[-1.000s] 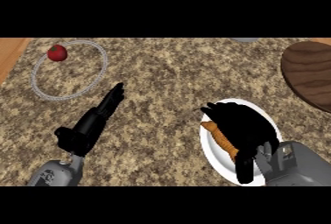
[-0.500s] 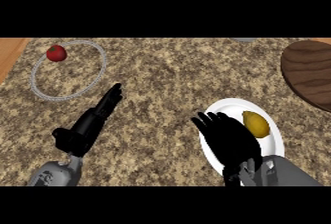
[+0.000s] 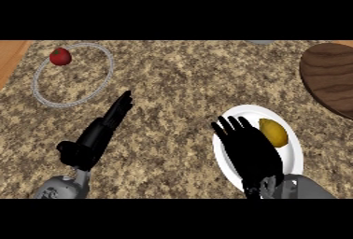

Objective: Pick the croissant from the plate and place it in the bowl

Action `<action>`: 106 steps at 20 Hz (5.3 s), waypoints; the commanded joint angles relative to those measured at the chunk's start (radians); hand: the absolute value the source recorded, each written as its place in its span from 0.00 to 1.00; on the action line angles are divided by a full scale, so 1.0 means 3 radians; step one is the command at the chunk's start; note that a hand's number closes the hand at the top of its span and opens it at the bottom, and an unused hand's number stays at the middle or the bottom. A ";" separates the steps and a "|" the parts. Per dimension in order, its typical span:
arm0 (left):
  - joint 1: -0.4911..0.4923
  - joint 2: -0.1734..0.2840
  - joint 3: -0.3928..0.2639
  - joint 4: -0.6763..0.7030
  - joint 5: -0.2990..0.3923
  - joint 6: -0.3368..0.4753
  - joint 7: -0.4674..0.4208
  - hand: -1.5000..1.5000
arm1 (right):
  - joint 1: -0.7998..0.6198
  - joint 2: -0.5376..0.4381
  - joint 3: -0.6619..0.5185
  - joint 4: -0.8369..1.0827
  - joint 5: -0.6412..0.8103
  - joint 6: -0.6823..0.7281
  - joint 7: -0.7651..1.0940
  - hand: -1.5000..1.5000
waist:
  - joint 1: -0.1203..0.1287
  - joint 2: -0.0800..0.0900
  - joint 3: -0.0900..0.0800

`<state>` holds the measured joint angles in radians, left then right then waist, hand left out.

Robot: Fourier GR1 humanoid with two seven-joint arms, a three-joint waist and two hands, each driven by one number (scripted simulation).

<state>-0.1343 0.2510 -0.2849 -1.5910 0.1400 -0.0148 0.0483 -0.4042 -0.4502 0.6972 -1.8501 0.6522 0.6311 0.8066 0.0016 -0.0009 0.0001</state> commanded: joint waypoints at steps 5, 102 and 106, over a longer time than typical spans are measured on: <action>0.0015 -0.0130 0.0087 0.0040 -0.0119 -0.0066 0.0012 0.50 | 0.0410 -0.0114 0.0038 0.0034 0.0746 -0.0382 -0.0342 0.00 | -0.0010 0.0002 0.0001; -0.0106 -0.0579 0.0346 0.0047 -0.0520 -0.0519 0.0086 0.50 | -0.1803 -0.1446 -0.2692 0.5631 -0.0904 -0.0829 -0.6076 0.00 | 0.0250 0.0109 0.0022; -0.0091 -0.0526 0.0360 -0.0019 -0.0469 -0.0595 0.0119 0.50 | -0.1924 -0.1665 -0.2792 0.5850 -0.1009 -0.0514 -0.5741 0.00 | 0.0293 0.0117 0.0023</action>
<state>-0.1745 0.0810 -0.1796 -1.5821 -0.0103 -0.1775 0.0849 -0.9465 -0.9031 -0.0930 -0.1605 0.3976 0.2970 -0.9237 0.0776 0.0320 0.0064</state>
